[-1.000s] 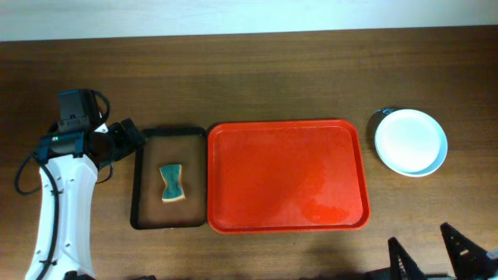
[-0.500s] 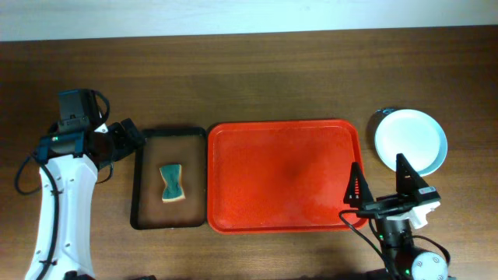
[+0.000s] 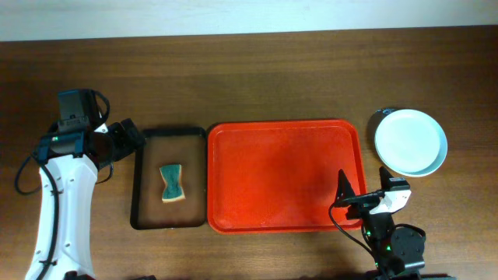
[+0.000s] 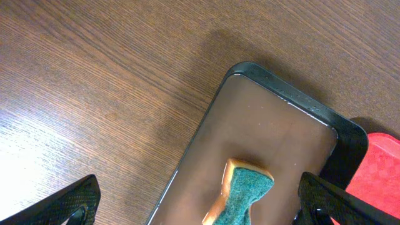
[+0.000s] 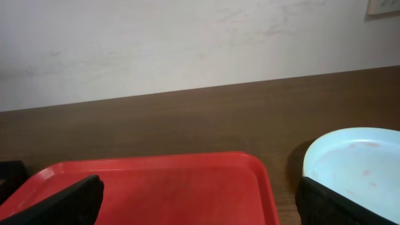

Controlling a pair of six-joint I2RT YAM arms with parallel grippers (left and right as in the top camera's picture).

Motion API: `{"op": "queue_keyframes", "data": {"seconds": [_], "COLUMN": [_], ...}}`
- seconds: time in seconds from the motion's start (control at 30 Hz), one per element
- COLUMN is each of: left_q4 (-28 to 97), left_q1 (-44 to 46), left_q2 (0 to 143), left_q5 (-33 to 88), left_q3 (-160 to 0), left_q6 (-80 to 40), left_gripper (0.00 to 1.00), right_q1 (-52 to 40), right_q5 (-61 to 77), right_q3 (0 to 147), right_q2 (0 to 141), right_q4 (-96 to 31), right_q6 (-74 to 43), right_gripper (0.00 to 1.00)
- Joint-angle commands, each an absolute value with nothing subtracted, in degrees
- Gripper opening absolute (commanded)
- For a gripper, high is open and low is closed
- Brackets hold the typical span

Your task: Clean dirty plates on tray and stack at the side

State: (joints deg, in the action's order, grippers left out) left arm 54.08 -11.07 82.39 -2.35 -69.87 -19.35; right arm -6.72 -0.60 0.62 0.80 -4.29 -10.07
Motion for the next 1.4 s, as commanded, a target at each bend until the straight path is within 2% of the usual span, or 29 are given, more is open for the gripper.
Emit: {"op": "queue_keyframes", "data": {"seconds": [0.0, 0.47, 0.6, 0.83, 1.07, 1.13, 1.23, 1.27, 1.37], "left_q4": [54.1, 54.1, 54.1, 57.3, 58.3, 50.0, 16.7, -5.1, -26.7], "left_q1": [-11.3, -10.3, -4.1, -3.7, -0.8, 1.6, 2.9, 2.9, 2.9], "left_q2": [82.0, 79.0, 66.8, 35.9, 6.7, 0.6, 0.3, 0.3, 0.3], "left_q5": [-2.3, -2.5, -2.5, -3.9, -5.8, -5.8, -6.5, -6.4, -6.5], "left_q3": [-70.3, -70.2, -70.2, -70.1, -55.0, -46.3, -32.5, -22.2, -9.0], "left_q6": [-19.9, -19.9, -19.9, -19.9, -19.9, -19.9, -19.9, -19.9, -19.9], "left_gripper": [0.99, 0.99, 0.99, 0.99, 0.99, 0.99, 0.99, 0.99, 0.99], "right_q1": [-6.3, -6.3, -6.3, -6.3, -6.3, -6.3, -6.3, -6.3, -6.3], "right_q5": [-0.3, -0.3, -0.3, -0.3, -0.3, -0.3, -0.3, -0.3, -0.3], "right_q3": [0.3, 0.3, 0.3, 0.3, 0.3, 0.3, 0.3, 0.3, 0.3], "right_q2": [0.3, 0.3, 0.3, 0.3, 0.3, 0.3, 0.3, 0.3, 0.3], "right_q4": [-4.7, -4.7, -4.7, -4.7, -4.7, -4.7, -4.7, -4.7, -4.7], "right_q6": [-9.4, -9.5, -9.4, -9.4, -9.4, -9.4, -9.4, -9.4, -9.4], "right_gripper": [0.98, 0.98, 0.98, 0.98, 0.98, 0.99, 0.99, 0.98, 0.99]}}
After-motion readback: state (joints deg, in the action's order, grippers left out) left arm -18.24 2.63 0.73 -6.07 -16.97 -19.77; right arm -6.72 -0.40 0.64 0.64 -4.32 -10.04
